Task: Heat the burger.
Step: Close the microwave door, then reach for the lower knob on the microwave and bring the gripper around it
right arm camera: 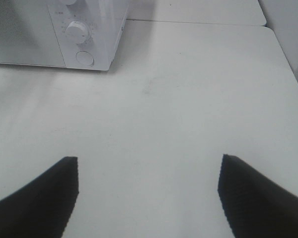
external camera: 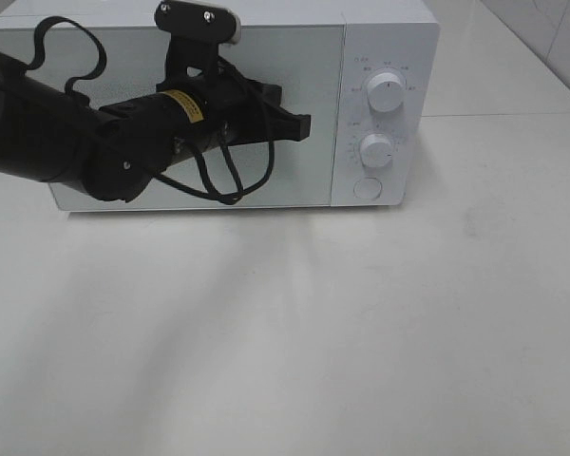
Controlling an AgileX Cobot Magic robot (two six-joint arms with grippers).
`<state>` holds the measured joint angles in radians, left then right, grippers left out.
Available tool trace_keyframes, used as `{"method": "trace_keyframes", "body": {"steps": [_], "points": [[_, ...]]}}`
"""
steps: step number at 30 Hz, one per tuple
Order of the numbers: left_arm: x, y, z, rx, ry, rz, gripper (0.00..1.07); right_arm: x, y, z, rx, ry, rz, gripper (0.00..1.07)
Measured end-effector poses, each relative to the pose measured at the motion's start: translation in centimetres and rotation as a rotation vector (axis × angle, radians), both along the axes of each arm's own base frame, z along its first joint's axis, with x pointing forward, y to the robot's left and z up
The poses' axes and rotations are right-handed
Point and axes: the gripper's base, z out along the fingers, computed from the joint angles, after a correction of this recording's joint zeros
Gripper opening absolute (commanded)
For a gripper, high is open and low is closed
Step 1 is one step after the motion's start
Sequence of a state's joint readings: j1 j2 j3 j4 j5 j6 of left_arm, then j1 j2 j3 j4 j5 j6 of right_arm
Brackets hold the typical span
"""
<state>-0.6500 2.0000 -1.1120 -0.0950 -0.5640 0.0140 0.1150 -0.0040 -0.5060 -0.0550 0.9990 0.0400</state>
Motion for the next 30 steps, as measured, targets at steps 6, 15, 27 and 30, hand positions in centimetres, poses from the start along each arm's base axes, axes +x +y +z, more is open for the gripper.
{"method": "trace_keyframes", "body": {"steps": [6, 15, 27, 30], "points": [[0.3, -1.0, 0.2, 0.032, 0.002, -0.022, 0.0, 0.0, 0.0, 0.0, 0.0, 0.0, 0.0, 0.76], [-0.6, 0.7, 0.5, 0.082, 0.147, 0.01, 0.0, 0.0, 0.0, 0.0, 0.0, 0.0, 0.0, 0.76], [-5.9, 3.6, 1.2, 0.242, 0.466, -0.028, 0.79, 0.0, 0.0, 0.0, 0.0, 0.0, 0.0, 0.76], [-6.8, 4.0, 1.1, 0.295, 0.558, -0.043, 1.01, 0.0, 0.0, 0.0, 0.0, 0.0, 0.0, 0.76]]}}
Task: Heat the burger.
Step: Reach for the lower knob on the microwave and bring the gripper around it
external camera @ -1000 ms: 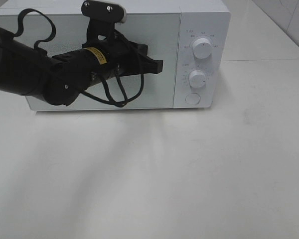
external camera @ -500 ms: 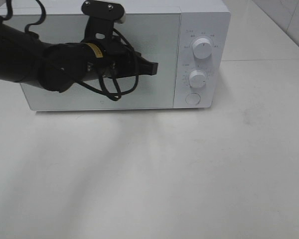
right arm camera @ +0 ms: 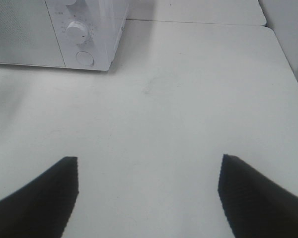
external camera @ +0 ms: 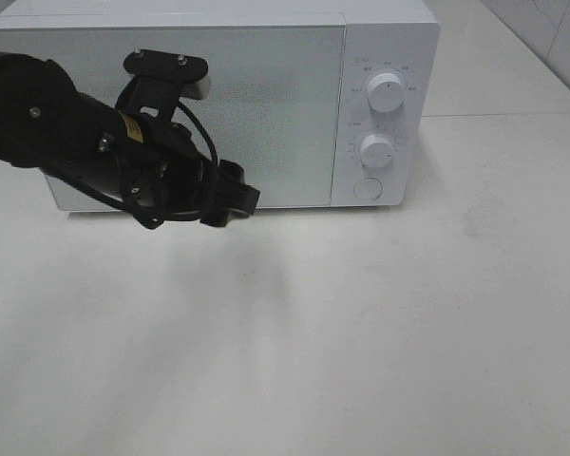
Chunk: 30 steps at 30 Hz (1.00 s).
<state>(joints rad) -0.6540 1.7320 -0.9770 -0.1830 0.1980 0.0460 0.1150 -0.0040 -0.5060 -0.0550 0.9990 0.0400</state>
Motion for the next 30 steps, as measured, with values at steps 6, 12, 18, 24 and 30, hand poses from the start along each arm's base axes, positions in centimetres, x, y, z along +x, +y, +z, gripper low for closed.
{"method": "trace_keyframes", "body": {"steps": [6, 12, 18, 24, 30], "points": [[-2.1, 1.1, 0.0, 0.127, 0.195, -0.047, 1.0, 0.0, 0.0, 0.0, 0.0, 0.0, 0.0, 0.76], [-4.0, 2.4, 1.0, 0.224, 0.336, -0.08, 1.0, 0.0, 0.0, 0.0, 0.0, 0.0, 0.0, 0.76], [-4.9, 4.7, 3.0, 0.248, 0.414, -0.042, 1.0, 0.0, 0.0, 0.0, 0.0, 0.0, 0.0, 0.76], [-4.3, 10.2, 6.0, 0.214, 0.439, 0.114, 1.0, 0.0, 0.0, 0.0, 0.0, 0.0, 0.0, 0.76], [-4.9, 15.1, 8.4, 0.192, 0.432, 0.226, 1.0, 0.0, 0.0, 0.0, 0.0, 0.0, 0.0, 0.76]]}}
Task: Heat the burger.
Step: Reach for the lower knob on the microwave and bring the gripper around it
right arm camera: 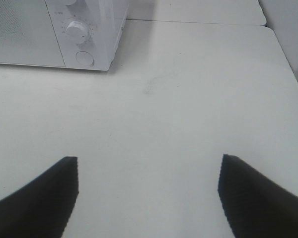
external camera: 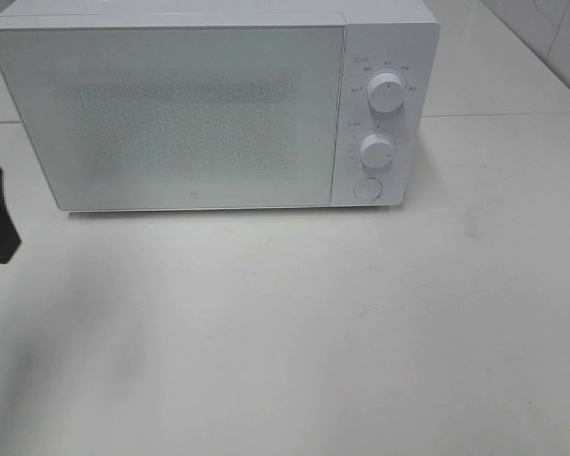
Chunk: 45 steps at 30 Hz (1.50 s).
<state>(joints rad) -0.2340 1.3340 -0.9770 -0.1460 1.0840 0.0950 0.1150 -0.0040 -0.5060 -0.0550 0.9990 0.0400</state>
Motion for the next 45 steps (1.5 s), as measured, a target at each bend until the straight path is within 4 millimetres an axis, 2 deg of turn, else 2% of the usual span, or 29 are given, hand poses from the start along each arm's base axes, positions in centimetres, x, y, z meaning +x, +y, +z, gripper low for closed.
{"method": "trace_keyframes", "body": {"steps": [1, 3, 7, 9, 12, 13, 15, 17, 21, 25, 26, 28, 29, 31, 34, 36, 37, 39, 40, 45], "points": [[0.0, 0.0, 0.0, 0.0, 0.0, 0.0, 1.0, 0.0, 0.0, 0.0, 0.0, 0.0, 0.0, 0.76], [-0.7, 2.1, 1.1, 0.0, -0.01, 0.068, 1.0, 0.0, 0.0, 0.0, 0.0, 0.0, 0.0, 0.76], [-1.6, 3.6, 2.1, -0.004, -0.041, 0.121, 1.0, 0.0, 0.0, 0.0, 0.0, 0.0, 0.0, 0.76], [-3.4, 4.6, 2.5, -0.007, -0.074, 0.167, 1.0, 0.0, 0.0, 0.0, 0.0, 0.0, 0.0, 0.76], [-4.1, 4.8, 2.5, -0.007, -0.076, 0.175, 1.0, 0.0, 0.0, 0.0, 0.0, 0.0, 0.0, 0.76], [-5.4, 4.9, 2.3, -0.007, -0.086, 0.178, 1.0, 0.0, 0.0, 0.0, 0.0, 0.0, 0.0, 0.76], [-6.1, 5.0, 2.2, -0.006, -0.09, 0.177, 1.0, 0.0, 0.0, 0.0, 0.0, 0.0, 0.0, 0.76], [-8.1, 5.0, 1.6, -0.008, -0.105, 0.177, 1.0, 0.0, 0.0, 0.0, 0.0, 0.0, 0.0, 0.76], [-9.6, 5.1, 1.2, -0.012, -0.146, 0.18, 1.0, 0.0, 0.0, 0.0, 0.0, 0.0, 0.0, 0.76], [-12.1, 5.2, 0.2, -0.021, -0.234, 0.186, 1.0, 0.0, 0.0, 0.0, 0.0, 0.0, 0.0, 0.75], [-12.1, 5.2, 0.2, -0.021, -0.234, 0.186, 1.0, 0.0, 0.0, 0.0, 0.0, 0.0, 0.0, 0.75], [-13.9, 5.3, -0.6, -0.022, -0.289, 0.188, 1.0, 0.0, 0.0, 0.0, 0.0, 0.0, 0.0, 0.75], [-13.9, 5.3, -0.6, -0.022, -0.289, 0.188, 1.0, 0.0, 0.0, 0.0, 0.0, 0.0, 0.0, 0.75], [-15.3, 5.4, -0.5, -0.02, -0.363, 0.187, 1.0, 0.0, 0.0, 0.0, 0.0, 0.0, 0.0, 0.75], [-15.7, 5.5, -0.3, -0.019, -0.389, 0.186, 1.0, 0.0, 0.0, 0.0, 0.0, 0.0, 0.0, 0.75], [-17.2, 5.6, 0.0, -0.024, -0.475, 0.186, 1.0, 0.0, 0.0, 0.0, 0.0, 0.0, 0.0, 0.75], [-17.2, 5.6, 0.0, -0.024, -0.475, 0.186, 1.0, 0.0, 0.0, 0.0, 0.0, 0.0, 0.0, 0.75], [-19.1, 5.6, 0.5, -0.04, -0.599, 0.186, 1.0, 0.0, 0.0, 0.0, 0.0, 0.0, 0.0, 0.75], [-19.1, 5.6, 0.5, -0.04, -0.599, 0.186, 1.0, 0.0, 0.0, 0.0, 0.0, 0.0, 0.0, 0.75], [-21.5, 5.7, 0.9, -0.058, -0.748, 0.185, 1.0, 0.0, 0.0, 0.0, 0.0, 0.0, 0.0, 0.75]]}}
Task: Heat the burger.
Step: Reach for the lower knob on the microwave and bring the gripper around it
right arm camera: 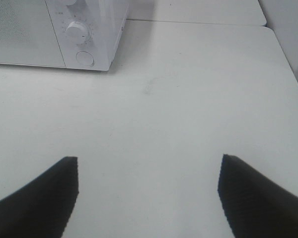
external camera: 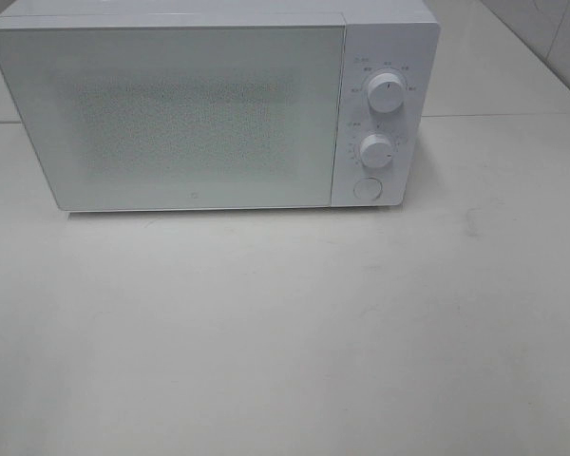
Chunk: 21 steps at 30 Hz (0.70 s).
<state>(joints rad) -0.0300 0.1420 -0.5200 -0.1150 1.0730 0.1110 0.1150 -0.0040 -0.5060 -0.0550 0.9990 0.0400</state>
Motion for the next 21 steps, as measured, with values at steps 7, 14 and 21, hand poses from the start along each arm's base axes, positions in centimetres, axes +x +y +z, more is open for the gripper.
{"method": "trace_keyframes", "body": {"steps": [7, 14, 21], "points": [[-1.8, 0.1, 0.1, -0.003, -0.112, 0.0, 1.0, 0.0, 0.0, 0.0, 0.0, 0.0, 0.0, 0.75], [-2.3, 0.1, 0.0, -0.006, -0.146, -0.001, 1.0, 0.0, 0.0, 0.0, 0.0, 0.0, 0.0, 0.75], [-2.4, 0.0, 0.0, -0.008, -0.147, -0.002, 1.0, 0.0, 0.0, 0.0, 0.0, 0.0, 0.0, 0.75]]}}
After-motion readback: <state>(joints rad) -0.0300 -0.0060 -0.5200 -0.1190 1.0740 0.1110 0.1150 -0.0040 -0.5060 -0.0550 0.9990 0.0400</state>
